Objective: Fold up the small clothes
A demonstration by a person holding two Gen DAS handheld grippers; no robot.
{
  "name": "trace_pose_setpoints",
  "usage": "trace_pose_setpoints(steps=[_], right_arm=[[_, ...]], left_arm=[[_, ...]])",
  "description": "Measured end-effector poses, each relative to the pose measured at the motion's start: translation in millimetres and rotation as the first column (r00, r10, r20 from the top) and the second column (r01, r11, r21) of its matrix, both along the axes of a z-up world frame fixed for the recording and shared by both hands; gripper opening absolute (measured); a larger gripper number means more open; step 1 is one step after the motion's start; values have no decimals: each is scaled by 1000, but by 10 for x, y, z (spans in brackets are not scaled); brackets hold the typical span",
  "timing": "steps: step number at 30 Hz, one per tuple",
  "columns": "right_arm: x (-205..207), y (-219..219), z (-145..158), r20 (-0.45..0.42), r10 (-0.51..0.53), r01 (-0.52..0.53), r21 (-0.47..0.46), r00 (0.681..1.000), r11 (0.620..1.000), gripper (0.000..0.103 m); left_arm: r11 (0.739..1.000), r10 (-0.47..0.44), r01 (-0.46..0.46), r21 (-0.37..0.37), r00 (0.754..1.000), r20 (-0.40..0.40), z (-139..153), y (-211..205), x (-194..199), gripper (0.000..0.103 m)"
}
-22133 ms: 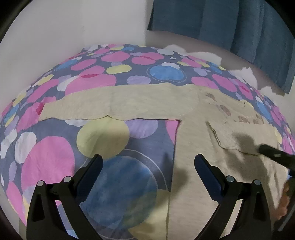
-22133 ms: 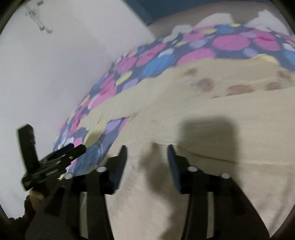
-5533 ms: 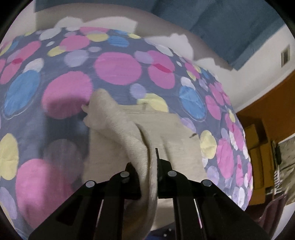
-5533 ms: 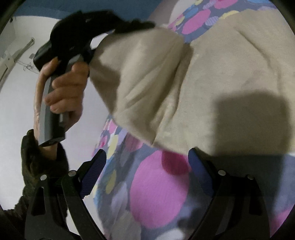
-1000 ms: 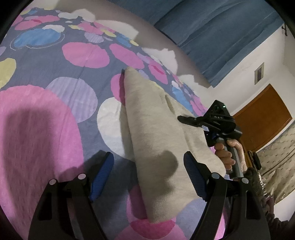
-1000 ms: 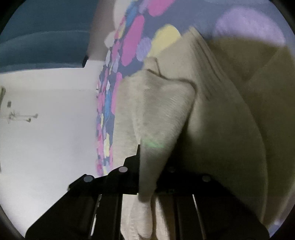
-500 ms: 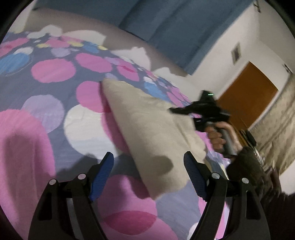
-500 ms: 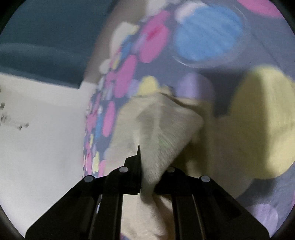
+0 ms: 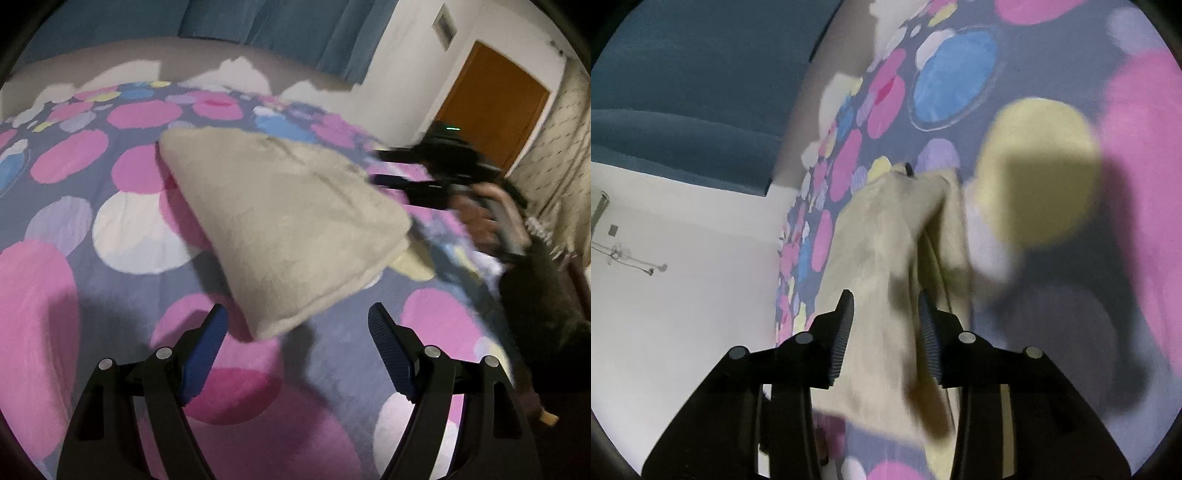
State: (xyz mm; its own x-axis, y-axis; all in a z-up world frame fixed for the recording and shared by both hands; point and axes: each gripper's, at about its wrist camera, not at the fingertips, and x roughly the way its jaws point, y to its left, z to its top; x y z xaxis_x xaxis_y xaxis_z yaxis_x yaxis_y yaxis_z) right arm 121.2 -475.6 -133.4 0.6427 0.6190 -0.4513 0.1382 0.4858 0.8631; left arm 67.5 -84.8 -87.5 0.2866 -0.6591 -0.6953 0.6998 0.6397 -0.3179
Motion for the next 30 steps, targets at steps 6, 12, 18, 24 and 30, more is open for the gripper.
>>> trace_pose_setpoints(steps=[6, 12, 18, 24, 30], right_arm=[[-521, 63, -152, -25, -20, 22, 78, 999, 997, 38], [-566, 259, -168, -27, -19, 21, 80, 999, 997, 38], [-667, 304, -197, -48, -38, 43, 92, 998, 995, 41], [-588, 335, -291, -64, -51, 58, 114, 997, 992, 41], [-520, 379, -377, -44, -53, 58, 129, 998, 990, 41]], left_arm=[[995, 90, -89, 40, 996, -20, -60, 94, 103, 77], [976, 209, -214, -26, 970, -125, -131, 341, 285, 77], [972, 225, -231, -32, 966, -128, -122, 364, 287, 77], [971, 226, -234, -42, 964, -140, -121, 372, 292, 77], [971, 226, -234, -41, 964, -137, -117, 370, 290, 77]])
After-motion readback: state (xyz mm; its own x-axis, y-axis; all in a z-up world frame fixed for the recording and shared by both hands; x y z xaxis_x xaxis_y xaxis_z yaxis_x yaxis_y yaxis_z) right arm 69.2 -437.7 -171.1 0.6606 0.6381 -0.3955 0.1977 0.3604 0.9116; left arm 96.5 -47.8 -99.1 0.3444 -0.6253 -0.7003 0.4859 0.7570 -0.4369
